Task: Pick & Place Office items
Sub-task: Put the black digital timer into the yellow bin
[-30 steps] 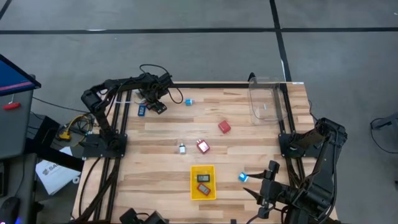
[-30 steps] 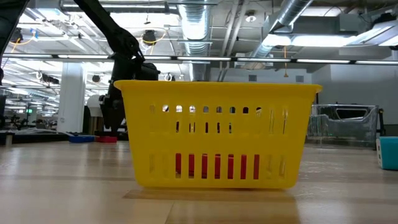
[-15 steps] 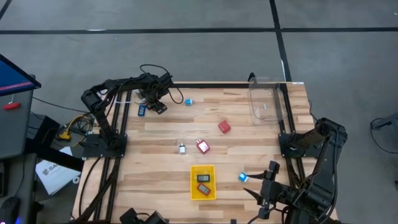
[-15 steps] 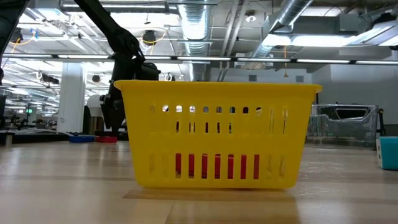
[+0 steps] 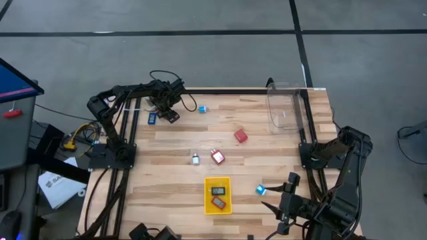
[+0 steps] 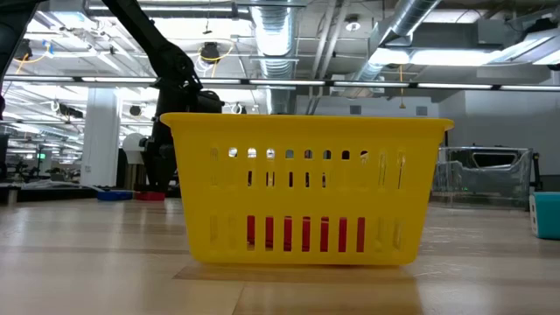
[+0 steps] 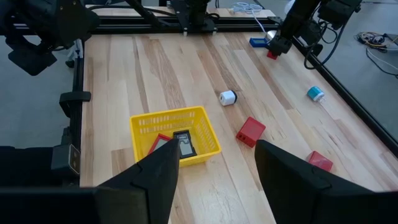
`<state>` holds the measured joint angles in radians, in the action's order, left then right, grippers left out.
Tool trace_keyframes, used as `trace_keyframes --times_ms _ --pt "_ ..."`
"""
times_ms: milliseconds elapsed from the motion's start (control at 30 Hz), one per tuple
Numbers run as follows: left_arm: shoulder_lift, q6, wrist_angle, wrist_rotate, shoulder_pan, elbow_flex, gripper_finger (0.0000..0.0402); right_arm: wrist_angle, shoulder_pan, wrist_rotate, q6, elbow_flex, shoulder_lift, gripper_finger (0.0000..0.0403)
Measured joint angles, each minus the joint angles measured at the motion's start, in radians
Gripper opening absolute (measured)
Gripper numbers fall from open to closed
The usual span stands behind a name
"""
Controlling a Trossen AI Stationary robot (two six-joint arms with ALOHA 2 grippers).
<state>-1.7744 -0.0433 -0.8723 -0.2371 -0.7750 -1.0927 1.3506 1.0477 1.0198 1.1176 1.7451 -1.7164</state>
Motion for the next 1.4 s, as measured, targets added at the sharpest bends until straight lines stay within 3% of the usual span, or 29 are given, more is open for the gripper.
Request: trace_keyframes --times_ms 433,700,1400 --pt "0.0 0.018 0.001 0.095 0.001 0.0 0.0294 0.0 0.0 0.0 -0.002 0.0 0.0 0.0203" --pt "0.0 0.019 0.0 0.098 0.018 0.0 0.0291 0.001 0.0 0.0 -0.002 0.0 0.0 0.0203" --pt "0.0 -0.044 -0.002 0.028 0.018 0.001 0.0205 -0.001 0.0 0.0 0.0 0.0 0.0 0.0203"
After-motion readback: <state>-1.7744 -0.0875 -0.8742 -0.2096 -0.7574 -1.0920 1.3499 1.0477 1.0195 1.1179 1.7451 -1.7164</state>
